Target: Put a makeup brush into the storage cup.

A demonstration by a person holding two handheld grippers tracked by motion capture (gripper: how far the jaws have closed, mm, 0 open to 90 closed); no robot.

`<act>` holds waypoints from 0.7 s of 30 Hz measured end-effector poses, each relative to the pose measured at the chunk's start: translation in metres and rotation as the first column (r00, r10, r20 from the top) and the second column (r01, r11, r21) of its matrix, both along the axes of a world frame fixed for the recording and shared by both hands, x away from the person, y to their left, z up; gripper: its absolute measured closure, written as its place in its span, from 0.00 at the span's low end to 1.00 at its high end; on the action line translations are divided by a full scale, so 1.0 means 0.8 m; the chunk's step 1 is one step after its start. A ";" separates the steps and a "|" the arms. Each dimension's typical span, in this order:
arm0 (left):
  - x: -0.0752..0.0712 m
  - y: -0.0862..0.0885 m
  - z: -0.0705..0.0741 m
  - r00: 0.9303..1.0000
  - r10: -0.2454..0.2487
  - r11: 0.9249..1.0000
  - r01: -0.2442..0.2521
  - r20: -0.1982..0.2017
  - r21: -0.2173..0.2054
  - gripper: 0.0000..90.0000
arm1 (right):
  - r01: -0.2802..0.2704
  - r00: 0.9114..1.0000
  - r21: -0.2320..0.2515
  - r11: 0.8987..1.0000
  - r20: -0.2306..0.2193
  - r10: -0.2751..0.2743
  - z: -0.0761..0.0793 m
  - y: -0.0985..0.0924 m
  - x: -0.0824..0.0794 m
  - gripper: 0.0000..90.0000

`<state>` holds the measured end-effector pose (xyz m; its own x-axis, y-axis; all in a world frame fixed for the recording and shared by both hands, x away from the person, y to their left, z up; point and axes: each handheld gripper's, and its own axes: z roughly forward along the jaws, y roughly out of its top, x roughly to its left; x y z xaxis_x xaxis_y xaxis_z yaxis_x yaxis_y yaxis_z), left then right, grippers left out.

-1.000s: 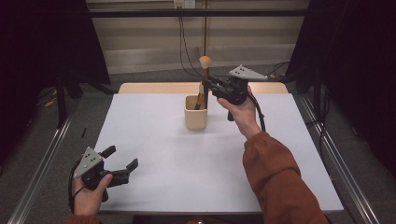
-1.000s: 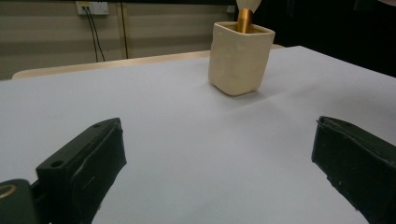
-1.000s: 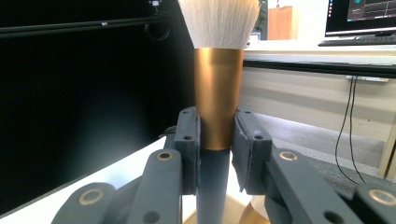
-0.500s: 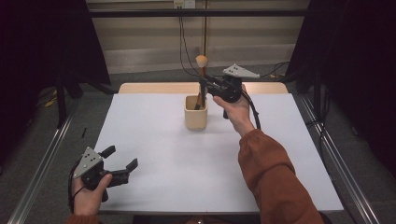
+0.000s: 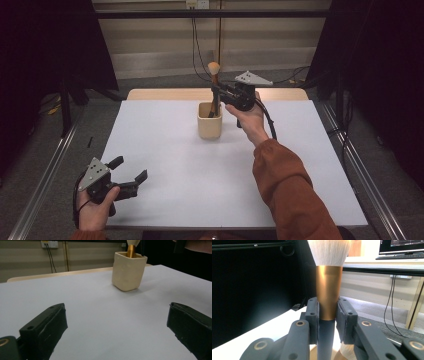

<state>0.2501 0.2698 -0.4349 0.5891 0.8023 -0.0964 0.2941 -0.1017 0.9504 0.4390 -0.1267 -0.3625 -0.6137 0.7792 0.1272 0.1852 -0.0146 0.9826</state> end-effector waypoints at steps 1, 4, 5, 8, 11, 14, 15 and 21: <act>0.000 0.000 0.000 1.000 0.000 1.000 0.000 0.000 0.000 0.03 | 0.002 1.000 -0.001 1.000 -0.004 -0.002 -0.001 0.000 0.000 0.82; 0.000 0.000 0.000 1.000 0.001 1.000 -0.001 0.001 0.001 0.03 | 0.005 1.000 -0.001 1.000 -0.003 -0.005 -0.006 0.000 0.001 0.82; 0.000 0.000 0.000 1.000 0.000 1.000 0.000 0.002 0.002 0.03 | 0.005 1.000 0.001 1.000 -0.002 -0.005 -0.007 0.000 0.001 0.82; 0.000 0.000 0.000 1.000 0.001 1.000 -0.001 0.002 0.002 0.03 | 0.002 1.000 -0.003 1.000 -0.006 -0.002 -0.012 0.000 0.000 0.82; 0.000 0.001 0.000 1.000 0.002 1.000 -0.002 0.004 0.006 0.03 | 0.008 1.000 0.005 1.000 -0.008 -0.008 -0.016 0.000 0.000 0.82; 0.000 0.001 0.000 1.000 0.002 1.000 -0.002 0.004 0.006 0.03 | 0.012 1.000 0.004 1.000 -0.015 -0.012 -0.020 -0.002 -0.001 0.82; 0.000 0.001 0.001 1.000 0.003 1.000 -0.003 0.004 0.006 0.03 | 0.012 1.000 0.000 1.000 -0.019 -0.012 -0.022 -0.002 -0.001 0.82; -0.001 0.001 0.001 1.000 0.001 1.000 -0.001 0.003 0.000 0.03 | 0.011 1.000 0.000 1.000 -0.022 -0.011 -0.029 -0.001 -0.002 0.82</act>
